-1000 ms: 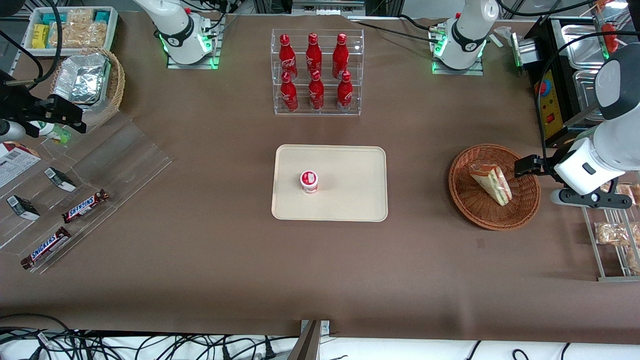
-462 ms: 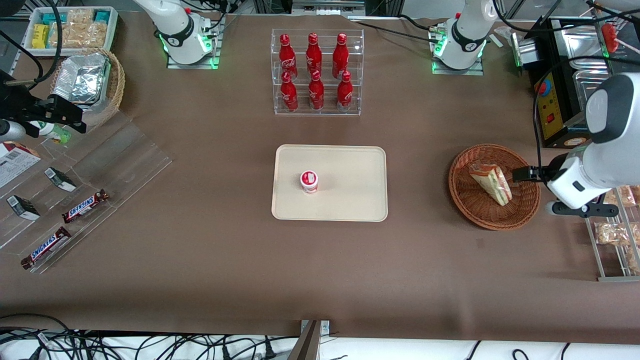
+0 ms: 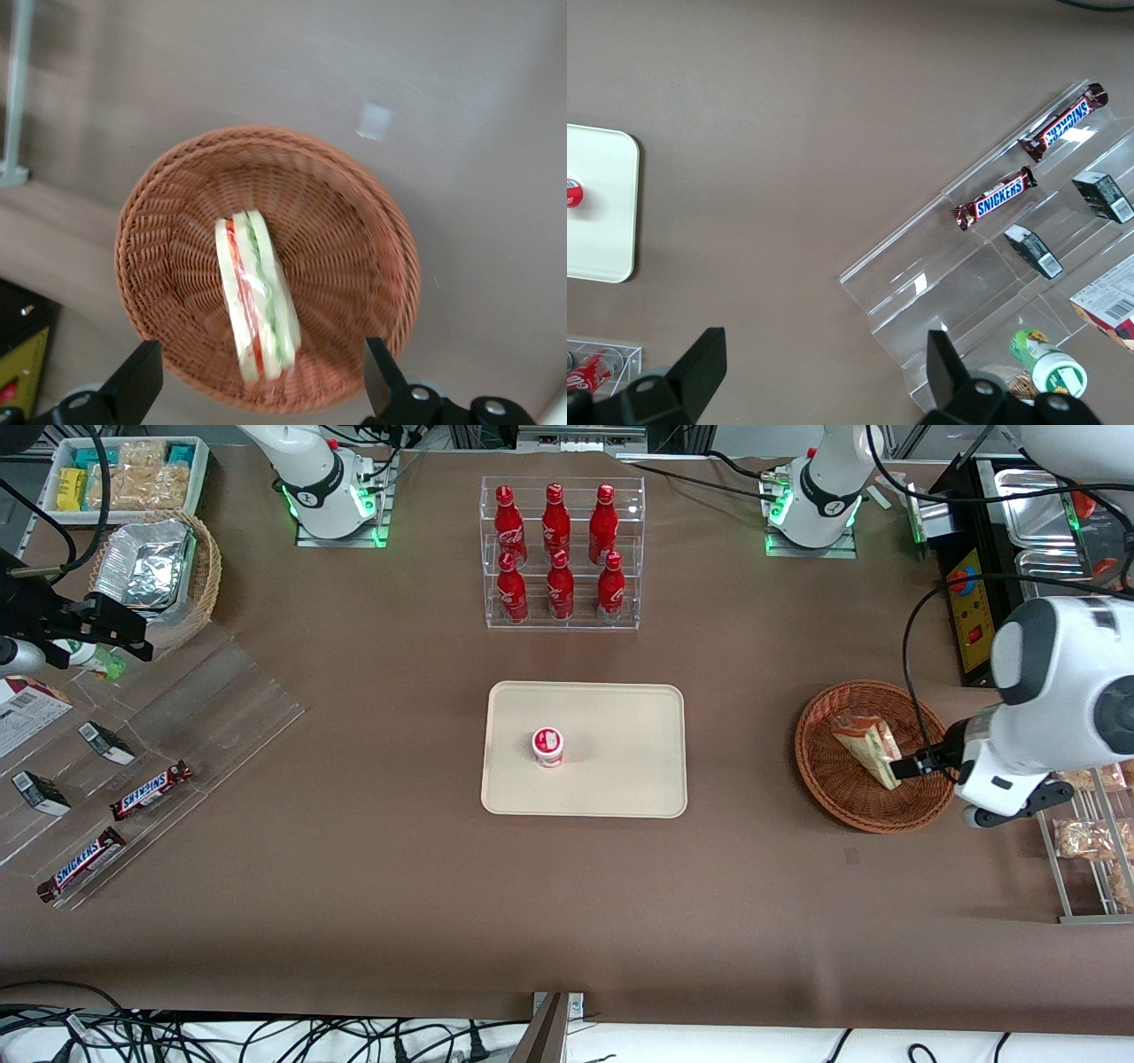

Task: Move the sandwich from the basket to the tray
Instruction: 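Lower the open left gripper over the sandwich in the wicker basket, then close the left gripper on the wrapped sandwich's edge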

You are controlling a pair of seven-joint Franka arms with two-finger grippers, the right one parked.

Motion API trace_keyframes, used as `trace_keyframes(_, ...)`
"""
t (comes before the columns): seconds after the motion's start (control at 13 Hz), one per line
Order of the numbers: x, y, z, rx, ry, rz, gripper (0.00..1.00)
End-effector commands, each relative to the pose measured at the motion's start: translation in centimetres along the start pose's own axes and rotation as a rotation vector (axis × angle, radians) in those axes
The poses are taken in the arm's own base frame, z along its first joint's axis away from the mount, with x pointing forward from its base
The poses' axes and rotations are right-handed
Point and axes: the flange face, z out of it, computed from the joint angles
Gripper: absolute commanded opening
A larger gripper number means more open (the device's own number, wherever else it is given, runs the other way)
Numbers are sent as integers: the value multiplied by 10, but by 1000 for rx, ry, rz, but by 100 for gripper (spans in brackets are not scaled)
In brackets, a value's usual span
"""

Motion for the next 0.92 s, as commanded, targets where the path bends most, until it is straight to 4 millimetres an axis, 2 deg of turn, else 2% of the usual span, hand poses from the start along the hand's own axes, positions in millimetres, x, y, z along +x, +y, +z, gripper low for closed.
trace_keyframes(0.0, -31, 10, 30, 55, 41, -43, 100)
trace_keyframes(0.31, -40, 2, 64, 9, 84, -117, 100)
trace_keyframes(0.54, -52, -5, 79, 10, 123, -113, 100)
trace_keyframes(0.69, -59, -24, 92, -44, 176, -163, 100)
trace_keyframes(0.85, -66, -26, 103, -58, 182, -166, 100)
